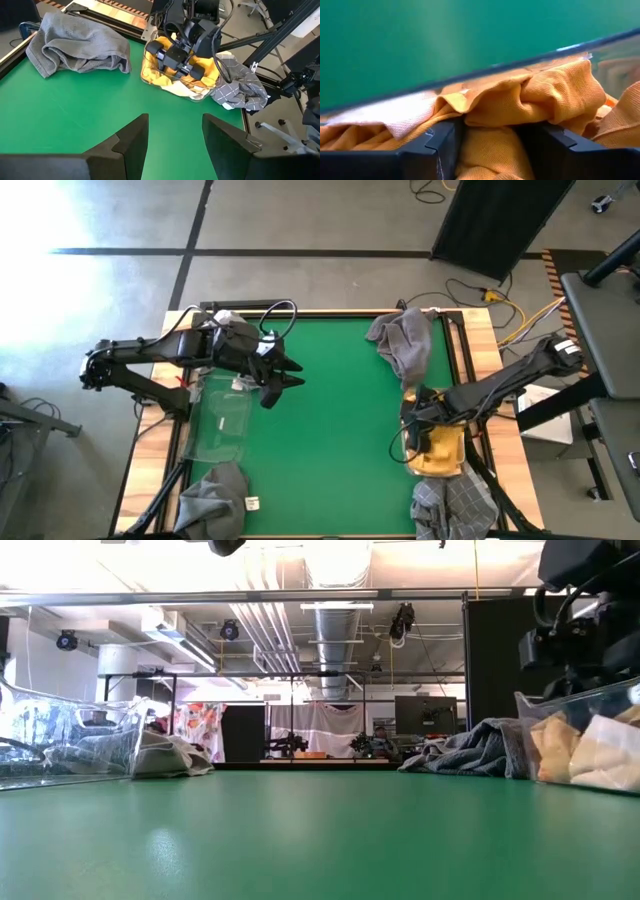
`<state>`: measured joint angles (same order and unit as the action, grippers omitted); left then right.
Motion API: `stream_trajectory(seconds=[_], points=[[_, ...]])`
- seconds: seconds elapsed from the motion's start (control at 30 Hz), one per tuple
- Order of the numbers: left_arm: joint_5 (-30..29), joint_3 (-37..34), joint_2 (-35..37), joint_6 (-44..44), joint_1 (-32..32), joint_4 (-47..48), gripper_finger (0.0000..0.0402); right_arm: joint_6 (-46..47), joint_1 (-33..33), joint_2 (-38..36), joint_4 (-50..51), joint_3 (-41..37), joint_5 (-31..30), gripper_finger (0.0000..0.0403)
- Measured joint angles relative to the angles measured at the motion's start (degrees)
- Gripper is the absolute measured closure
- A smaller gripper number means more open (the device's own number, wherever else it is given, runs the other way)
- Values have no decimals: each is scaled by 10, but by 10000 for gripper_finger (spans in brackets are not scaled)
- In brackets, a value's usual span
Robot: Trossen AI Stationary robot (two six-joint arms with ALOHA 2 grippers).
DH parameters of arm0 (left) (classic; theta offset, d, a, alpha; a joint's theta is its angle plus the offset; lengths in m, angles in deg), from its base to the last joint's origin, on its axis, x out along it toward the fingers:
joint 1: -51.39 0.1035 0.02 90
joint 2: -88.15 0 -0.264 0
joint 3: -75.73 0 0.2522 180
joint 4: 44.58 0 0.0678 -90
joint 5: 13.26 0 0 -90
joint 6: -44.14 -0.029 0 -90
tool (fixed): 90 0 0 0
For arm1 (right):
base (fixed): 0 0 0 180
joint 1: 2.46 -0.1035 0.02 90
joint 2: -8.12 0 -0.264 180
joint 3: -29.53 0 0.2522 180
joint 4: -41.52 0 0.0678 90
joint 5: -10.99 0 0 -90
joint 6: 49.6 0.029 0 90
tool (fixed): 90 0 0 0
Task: Sort microfiber towel by color & place in baskets
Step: Put the orange microfiber towel into the right transparent bin
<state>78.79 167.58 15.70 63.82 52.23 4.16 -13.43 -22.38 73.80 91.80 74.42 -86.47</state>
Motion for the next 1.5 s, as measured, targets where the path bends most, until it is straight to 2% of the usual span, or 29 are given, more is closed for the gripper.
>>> stream_trajectory(seconds=[0.2,0.37,0.53,0.67,0.77,0.87,1.0,1.13,1.3,1.37,1.5], points=[[0,0,0,-5,0,0,231,-32,0,-26,108,102,6,192],[0,0,0,-5,0,0,231,-36,-1,-36,261,213,4,165],[-1,0,0,-7,0,0,231,-11,-21,-37,413,311,19,120],[-1,0,0,-9,0,0,231,7,-49,-37,483,334,38,67],[-1,0,0,-7,0,0,231,27,-61,-37,501,310,85,28],[-1,0,0,-5,0,0,231,30,-66,-34,476,270,105,7],[-1,0,0,-3,0,0,231,4,-71,-27,386,208,87,5],[-1,0,0,3,0,0,231,-45,-70,-25,259,120,80,5],[-1,0,0,4,0,0,231,-24,-63,-26,105,-5,77,5],[-1,0,0,4,0,0,231,-9,-63,-28,76,-42,71,5],[-1,0,0,4,0,1,231,7,-63,-35,84,-48,60,5]])
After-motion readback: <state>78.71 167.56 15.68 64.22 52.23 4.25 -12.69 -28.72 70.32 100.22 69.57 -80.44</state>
